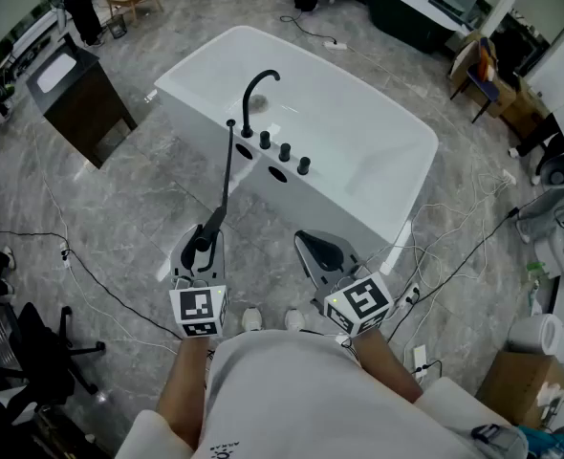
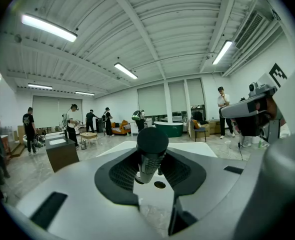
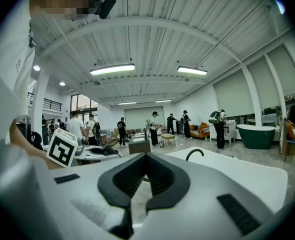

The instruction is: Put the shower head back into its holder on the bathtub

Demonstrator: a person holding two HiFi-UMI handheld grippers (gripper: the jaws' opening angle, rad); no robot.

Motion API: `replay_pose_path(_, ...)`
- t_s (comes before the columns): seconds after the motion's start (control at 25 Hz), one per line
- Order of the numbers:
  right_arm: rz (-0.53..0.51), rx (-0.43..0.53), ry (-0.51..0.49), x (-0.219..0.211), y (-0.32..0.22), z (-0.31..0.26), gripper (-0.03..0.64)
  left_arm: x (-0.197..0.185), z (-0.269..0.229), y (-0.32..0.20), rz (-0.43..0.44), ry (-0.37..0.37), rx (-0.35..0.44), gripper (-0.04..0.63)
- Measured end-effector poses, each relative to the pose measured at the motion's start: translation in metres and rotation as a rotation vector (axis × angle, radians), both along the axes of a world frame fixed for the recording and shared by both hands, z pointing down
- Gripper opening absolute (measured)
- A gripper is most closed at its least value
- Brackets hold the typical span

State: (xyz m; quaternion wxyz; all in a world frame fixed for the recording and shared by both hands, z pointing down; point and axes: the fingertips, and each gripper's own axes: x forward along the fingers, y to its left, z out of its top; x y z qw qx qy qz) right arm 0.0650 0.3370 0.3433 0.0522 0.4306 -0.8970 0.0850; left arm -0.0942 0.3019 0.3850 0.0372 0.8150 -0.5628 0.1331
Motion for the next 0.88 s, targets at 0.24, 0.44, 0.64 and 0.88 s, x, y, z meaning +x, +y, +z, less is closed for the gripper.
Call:
replay_pose_path(0.24,0.002,0.001,0.008,-0.012,0.001,0.000,0.017,-0.009,-0.002,0.000,0.013,0.001,0.002,0.143)
replay_pose_path(0.44,0.001,-0.004,-0.033,-0.022,0.004,-0.003,0.018,-0.016,-0.001,0.000,0.030,0.005,0.002,0.143)
replay_pose_path(0.64,0.017,-0.018,-0.026,-0.033,0.002,0.000,0.018,-0.025,0.000,0.000,0.054,0.014,0.001,0.143)
replay_pose_path(0.88,0.033,-0.013,0.000,-0.057,0.002,0.000,0.020,-0.044,0.001,-0.001,0.085,0.024,0.001,0.143)
